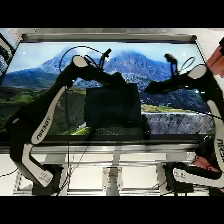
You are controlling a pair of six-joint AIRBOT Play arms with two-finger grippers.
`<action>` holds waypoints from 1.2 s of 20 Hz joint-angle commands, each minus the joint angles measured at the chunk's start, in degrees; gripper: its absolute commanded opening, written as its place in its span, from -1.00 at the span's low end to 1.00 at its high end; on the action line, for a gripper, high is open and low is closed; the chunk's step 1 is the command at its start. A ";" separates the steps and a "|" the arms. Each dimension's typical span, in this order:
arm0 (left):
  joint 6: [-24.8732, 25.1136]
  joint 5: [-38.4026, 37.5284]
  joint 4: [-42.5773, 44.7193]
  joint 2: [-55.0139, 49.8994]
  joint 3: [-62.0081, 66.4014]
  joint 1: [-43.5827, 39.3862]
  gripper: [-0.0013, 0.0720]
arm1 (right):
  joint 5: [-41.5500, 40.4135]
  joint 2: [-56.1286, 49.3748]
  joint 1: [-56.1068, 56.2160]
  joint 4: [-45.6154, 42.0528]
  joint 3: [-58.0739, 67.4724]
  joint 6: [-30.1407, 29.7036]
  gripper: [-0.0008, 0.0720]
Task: Fold the clothes and pants, and hang the long-sleeved shirts on hangers.
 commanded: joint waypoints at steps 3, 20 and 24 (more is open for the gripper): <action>-4.52 -13.68 29.70 6.95 -6.10 -0.96 -0.22 | -2.82 -7.39 4.74 0.28 -0.02 -3.72 0.52; -4.28 23.78 27.76 23.56 -43.10 -12.61 -0.41 | -2.82 -7.45 -1.44 -0.09 0.52 -3.69 0.52; -13.97 23.85 39.15 28.74 -43.17 -6.56 -0.90 | -2.84 -7.45 -1.44 -0.11 0.52 -3.69 0.52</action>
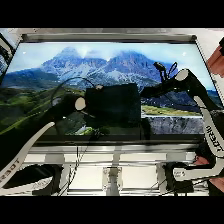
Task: Fold the clothes and pants, and hang the long-sleeved shirts on hangers.
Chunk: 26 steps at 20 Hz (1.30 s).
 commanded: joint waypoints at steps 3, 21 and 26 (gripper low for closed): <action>-9.09 -1.22 8.55 2.45 -2.99 6.60 -0.90 | -0.72 -0.04 0.00 0.02 0.04 0.00 0.52; -9.49 0.83 5.09 3.43 -14.21 1.90 -0.90 | 6.14 -8.90 1.92 6.27 0.33 -5.92 0.90; -9.53 1.27 5.18 9.31 -14.21 1.92 -0.90 | 1.53 -12.20 7.45 7.02 0.37 -5.75 0.48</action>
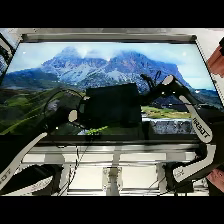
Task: Fold the clothes and pants, and hang the long-sleeved shirts on hangers.
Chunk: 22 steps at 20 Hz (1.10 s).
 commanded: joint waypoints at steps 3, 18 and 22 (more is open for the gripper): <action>-4.02 -0.22 4.59 6.80 -0.04 0.07 -0.90 | -2.58 -1.73 4.42 0.92 1.84 0.57 -0.68; -15.87 -9.25 15.87 8.74 -1.18 0.07 -0.90 | 9.92 1.20 -41.16 -40.59 13.18 21.46 -0.94; -15.85 -9.25 15.89 8.74 -1.18 0.07 -0.90 | 12.74 2.29 -54.42 -41.05 13.18 21.51 -0.31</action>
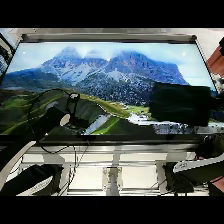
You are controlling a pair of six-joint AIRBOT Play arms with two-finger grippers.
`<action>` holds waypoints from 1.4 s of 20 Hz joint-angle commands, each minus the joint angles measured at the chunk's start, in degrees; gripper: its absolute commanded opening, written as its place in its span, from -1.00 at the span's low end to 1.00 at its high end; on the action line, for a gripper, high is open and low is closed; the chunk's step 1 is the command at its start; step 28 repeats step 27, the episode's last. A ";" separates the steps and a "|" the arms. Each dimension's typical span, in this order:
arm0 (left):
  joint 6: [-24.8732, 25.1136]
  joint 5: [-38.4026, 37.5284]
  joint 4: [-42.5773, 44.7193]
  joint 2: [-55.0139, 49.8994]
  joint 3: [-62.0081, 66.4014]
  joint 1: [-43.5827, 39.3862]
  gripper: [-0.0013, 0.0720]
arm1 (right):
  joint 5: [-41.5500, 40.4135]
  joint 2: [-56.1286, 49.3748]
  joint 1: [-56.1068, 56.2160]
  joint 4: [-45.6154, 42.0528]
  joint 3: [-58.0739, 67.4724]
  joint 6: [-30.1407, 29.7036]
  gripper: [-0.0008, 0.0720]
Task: Fold the clothes and pants, and hang the long-sleeved shirts on hangers.
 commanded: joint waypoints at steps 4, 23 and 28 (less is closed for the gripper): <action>-0.17 -0.15 0.24 0.04 -0.02 0.00 -0.90 | 5.38 2.71 -16.98 6.71 0.09 1.36 0.64; -0.17 -0.13 0.24 0.04 -0.02 0.00 -0.90 | -3.76 24.41 53.72 9.38 -19.32 3.50 -0.94; -0.17 -0.13 0.24 0.04 -0.02 0.00 -0.90 | -5.01 24.41 61.51 8.66 -22.64 8.02 -0.94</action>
